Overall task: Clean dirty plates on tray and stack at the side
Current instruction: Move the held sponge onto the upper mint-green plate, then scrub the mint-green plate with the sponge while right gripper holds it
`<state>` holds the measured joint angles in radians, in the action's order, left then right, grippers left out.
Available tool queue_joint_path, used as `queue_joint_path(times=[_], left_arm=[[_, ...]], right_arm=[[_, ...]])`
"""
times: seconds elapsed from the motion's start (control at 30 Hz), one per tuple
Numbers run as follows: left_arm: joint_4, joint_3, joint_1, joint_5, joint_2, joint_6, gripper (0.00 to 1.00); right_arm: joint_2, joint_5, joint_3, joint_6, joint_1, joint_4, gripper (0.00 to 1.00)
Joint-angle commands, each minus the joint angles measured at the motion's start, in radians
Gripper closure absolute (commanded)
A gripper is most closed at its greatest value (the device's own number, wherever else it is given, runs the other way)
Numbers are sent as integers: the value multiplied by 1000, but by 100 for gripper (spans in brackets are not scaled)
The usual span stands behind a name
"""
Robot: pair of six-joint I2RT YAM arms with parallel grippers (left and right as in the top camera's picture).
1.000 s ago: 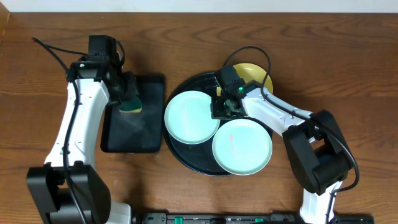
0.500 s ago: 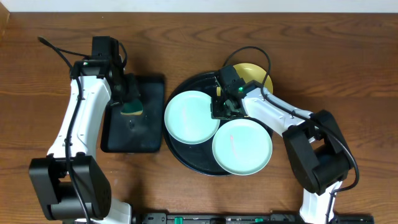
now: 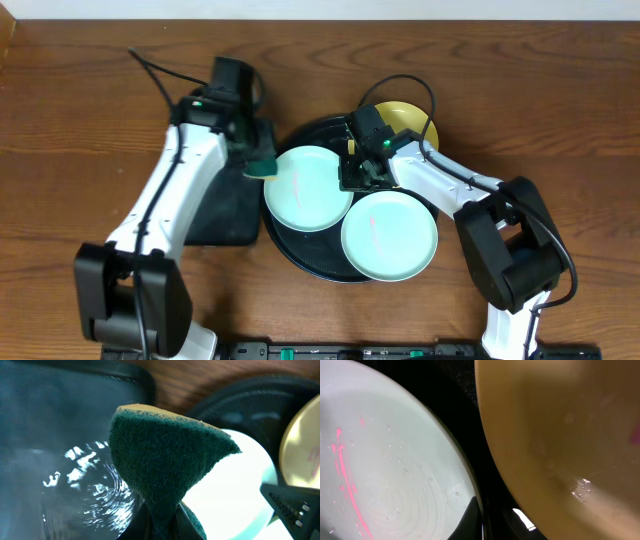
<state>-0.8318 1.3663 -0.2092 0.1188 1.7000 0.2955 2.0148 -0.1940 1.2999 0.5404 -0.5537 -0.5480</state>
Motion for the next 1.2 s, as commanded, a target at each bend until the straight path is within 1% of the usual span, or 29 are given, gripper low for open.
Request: queue_joint_path(times=[0.0, 0.23, 0.43, 0.6, 0.63, 0.7, 0.8, 0.83, 0.9, 1.1, 1.13, 1.17], left_arm=[[-2, -8, -37, 2, 71, 66, 93], [-13, -10, -104, 5, 192, 78, 92], [0, -22, -148, 4, 264, 129, 93], [-5, -22, -157, 8, 329, 201, 92], [-5, -22, -157, 29, 337, 196, 93], [0, -22, -157, 109, 340, 148, 93], [14, -21, -156, 336, 338, -21, 93], [11, -21, -153, 435, 338, -106, 93], [-5, -21, -145, 531, 338, -212, 93], [-20, -20, -119, 512, 338, -233, 93], [-19, -19, -114, 484, 338, -209, 92], [-20, -18, -110, 426, 338, -163, 93]], right_arm=[[25, -50, 16, -6, -2, 8, 99], [25, -50, 16, -7, -2, 6, 99], [26, -50, 16, -7, -2, 8, 99], [26, -50, 16, -7, -3, 6, 99], [26, -50, 16, -7, -2, 6, 99], [26, -50, 16, -7, -2, 6, 99], [26, -50, 16, -6, -2, 7, 99], [26, -50, 16, -6, -2, 7, 99], [26, -50, 16, -6, -2, 7, 99], [26, -50, 16, -6, -2, 7, 99], [26, -50, 16, -6, -3, 7, 99], [26, -50, 16, -6, -2, 7, 99]])
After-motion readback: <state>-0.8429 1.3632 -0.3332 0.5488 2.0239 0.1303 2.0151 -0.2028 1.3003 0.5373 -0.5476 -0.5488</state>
